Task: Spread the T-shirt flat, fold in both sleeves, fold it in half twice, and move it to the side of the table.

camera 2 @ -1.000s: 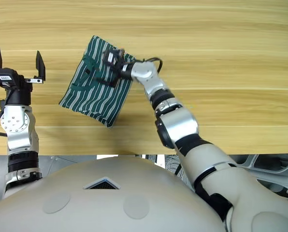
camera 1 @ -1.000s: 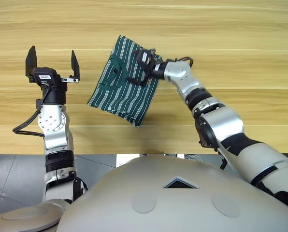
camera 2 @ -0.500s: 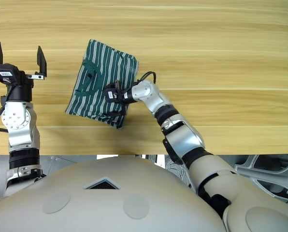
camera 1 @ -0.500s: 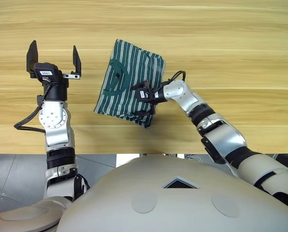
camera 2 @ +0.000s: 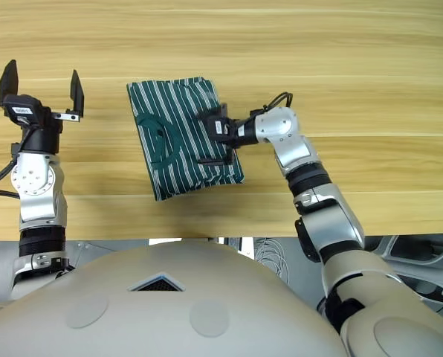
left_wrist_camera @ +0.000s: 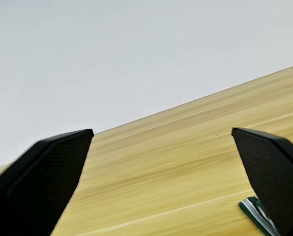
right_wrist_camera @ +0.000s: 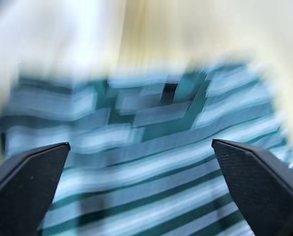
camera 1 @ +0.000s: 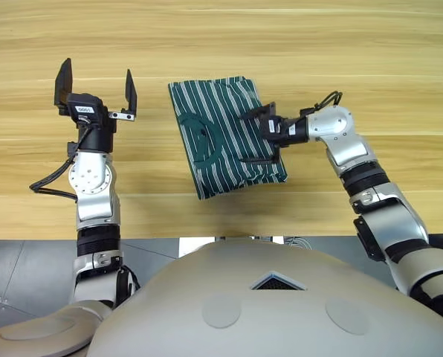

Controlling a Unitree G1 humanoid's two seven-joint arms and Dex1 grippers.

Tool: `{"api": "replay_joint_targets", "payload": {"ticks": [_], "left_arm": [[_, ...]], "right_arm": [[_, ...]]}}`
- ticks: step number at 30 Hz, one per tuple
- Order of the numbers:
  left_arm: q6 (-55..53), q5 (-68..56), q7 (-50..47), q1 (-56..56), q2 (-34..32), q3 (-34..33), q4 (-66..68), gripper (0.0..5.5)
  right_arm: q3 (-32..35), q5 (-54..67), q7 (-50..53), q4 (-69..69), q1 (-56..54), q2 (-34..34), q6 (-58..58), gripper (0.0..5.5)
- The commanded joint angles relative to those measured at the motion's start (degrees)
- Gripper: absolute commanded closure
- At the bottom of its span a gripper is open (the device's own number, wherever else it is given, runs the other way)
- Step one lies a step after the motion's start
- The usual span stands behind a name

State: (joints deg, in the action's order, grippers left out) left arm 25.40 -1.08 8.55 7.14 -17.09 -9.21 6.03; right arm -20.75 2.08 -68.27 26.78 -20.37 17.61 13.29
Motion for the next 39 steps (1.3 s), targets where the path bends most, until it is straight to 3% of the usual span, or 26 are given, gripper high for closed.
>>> {"api": "replay_joint_targets", "payload": {"ticks": [1,3,7,12,19,27,35,39], "left_arm": [[0.3,2.0,2.7,-0.9,-1.4,2.4,-0.6,0.4],[2.0,3.0,6.0,0.2,-3.2,4.5,-1.2,0.4],[9.2,6.0,16.4,8.5,-12.6,8.6,-1.9,0.4],[15.9,21.6,15.4,13.6,-21.3,10.5,1.5,0.4],[21.0,35.5,11.0,9.4,-24.2,16.9,7.1,0.4],[21.5,38.7,13.1,6.9,-25.9,24.3,8.6,0.4],[21.1,39.6,13.4,3.7,-24.3,31.0,9.5,0.4],[21.5,40.2,12.7,1.6,-23.7,33.6,11.1,0.4]], "right_arm": [[5.5,8.8,-3.4,-6.4,1.7,2.5,-2.9,0.1],[9.0,11.5,-7.0,-3.7,0.9,5.6,3.2,0.1],[11.8,3.9,-7.0,18.2,-4.5,16.0,24.2,0.1],[5.0,-16.9,9.9,36.4,-6.5,24.0,43.6,0.1],[-0.6,-24.7,19.2,41.2,-6.0,19.5,54.8,0.1],[-3.5,-25.4,20.9,41.3,-7.0,13.9,57.2,0.1],[-6.5,-28.9,26.3,41.6,-7.9,11.8,56.9,0.1],[-7.5,-26.4,23.9,41.6,-7.2,11.7,59.2,0.1]]}}
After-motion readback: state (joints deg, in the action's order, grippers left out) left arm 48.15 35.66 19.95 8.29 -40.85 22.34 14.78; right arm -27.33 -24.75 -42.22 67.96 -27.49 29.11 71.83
